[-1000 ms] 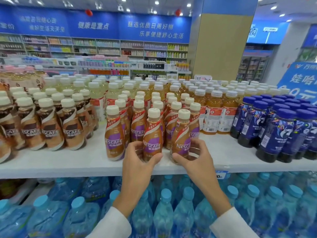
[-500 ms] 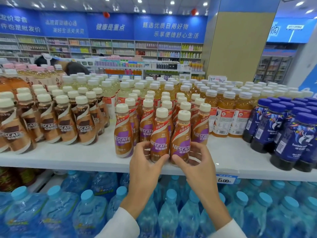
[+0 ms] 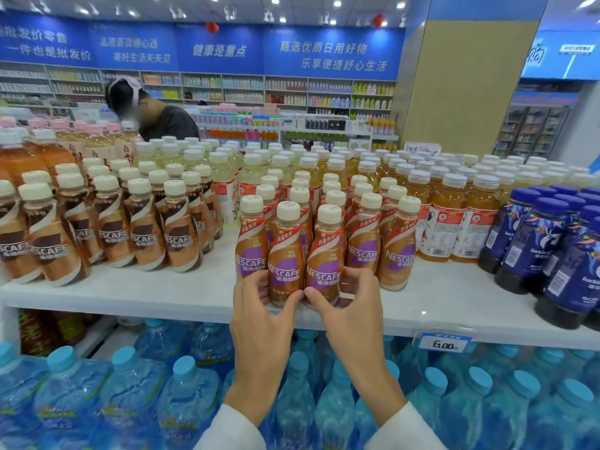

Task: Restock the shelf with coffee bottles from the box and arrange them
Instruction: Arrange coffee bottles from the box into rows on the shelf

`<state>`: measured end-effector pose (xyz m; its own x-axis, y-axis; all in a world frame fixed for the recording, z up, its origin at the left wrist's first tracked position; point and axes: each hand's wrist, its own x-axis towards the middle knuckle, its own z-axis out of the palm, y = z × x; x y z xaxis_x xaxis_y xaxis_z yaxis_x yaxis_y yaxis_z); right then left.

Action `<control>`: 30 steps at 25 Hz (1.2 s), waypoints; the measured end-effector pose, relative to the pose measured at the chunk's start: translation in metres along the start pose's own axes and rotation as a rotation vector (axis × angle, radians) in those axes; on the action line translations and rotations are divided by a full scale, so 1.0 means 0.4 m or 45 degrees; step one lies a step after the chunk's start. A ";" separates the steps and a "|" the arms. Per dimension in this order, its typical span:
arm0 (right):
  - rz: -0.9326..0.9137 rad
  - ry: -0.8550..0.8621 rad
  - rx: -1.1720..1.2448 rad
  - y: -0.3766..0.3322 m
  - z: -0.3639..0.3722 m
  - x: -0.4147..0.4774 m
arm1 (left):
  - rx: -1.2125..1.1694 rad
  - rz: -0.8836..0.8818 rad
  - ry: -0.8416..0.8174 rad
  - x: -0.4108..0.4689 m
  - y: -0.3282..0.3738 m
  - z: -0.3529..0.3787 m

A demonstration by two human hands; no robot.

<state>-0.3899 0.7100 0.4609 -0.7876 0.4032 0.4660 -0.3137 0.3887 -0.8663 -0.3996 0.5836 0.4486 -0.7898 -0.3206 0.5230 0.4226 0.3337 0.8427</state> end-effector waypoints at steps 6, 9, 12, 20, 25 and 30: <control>0.006 -0.007 -0.011 0.006 0.006 0.017 | 0.054 0.034 0.012 0.004 -0.017 0.028; 0.015 -0.005 0.002 0.007 0.009 0.014 | 0.061 0.045 0.002 0.006 -0.020 0.037; 0.016 -0.016 0.023 0.006 0.009 0.014 | 0.071 0.073 0.030 0.003 -0.024 0.043; 0.013 -0.022 0.040 0.011 0.011 0.011 | 0.043 0.053 0.028 0.006 -0.021 0.042; 0.013 -0.028 0.034 0.014 0.010 0.013 | 0.058 0.079 0.019 0.004 -0.029 0.042; -0.004 -0.028 0.029 0.016 0.009 0.011 | 0.061 0.075 0.030 0.005 -0.026 0.039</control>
<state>-0.3974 0.7114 0.4567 -0.7979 0.3840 0.4647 -0.3276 0.3709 -0.8690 -0.4126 0.5935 0.4390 -0.7531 -0.3200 0.5749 0.4459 0.3943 0.8036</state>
